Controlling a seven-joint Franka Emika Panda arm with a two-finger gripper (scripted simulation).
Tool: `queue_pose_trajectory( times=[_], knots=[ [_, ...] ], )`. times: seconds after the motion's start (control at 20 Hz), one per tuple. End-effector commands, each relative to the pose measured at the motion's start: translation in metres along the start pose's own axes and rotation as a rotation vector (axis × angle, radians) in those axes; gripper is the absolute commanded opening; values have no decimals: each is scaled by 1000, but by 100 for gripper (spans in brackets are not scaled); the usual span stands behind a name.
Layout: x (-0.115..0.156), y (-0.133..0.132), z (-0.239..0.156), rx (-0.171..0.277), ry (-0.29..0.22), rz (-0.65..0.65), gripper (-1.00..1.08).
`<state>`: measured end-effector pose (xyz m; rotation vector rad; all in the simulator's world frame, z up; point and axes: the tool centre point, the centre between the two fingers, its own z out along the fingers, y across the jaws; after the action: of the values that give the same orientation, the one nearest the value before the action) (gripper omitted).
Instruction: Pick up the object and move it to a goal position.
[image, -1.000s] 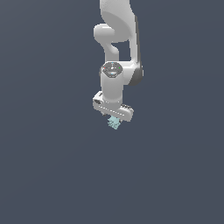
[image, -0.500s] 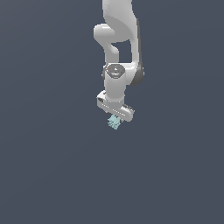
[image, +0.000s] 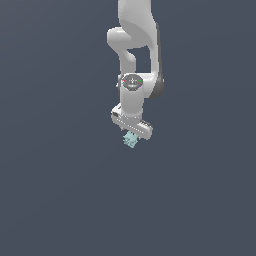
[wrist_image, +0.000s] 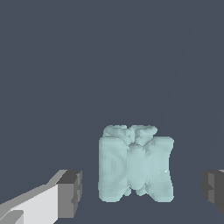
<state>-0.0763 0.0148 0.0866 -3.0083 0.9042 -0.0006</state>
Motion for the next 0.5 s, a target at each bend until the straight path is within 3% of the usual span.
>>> queue_pose_trajectory(
  times=[0.0, 0.45],
  knots=[
    [-1, 0, 7, -1, -1, 0, 100],
    [-1, 1, 43, -1, 0, 4, 100]
  ],
)
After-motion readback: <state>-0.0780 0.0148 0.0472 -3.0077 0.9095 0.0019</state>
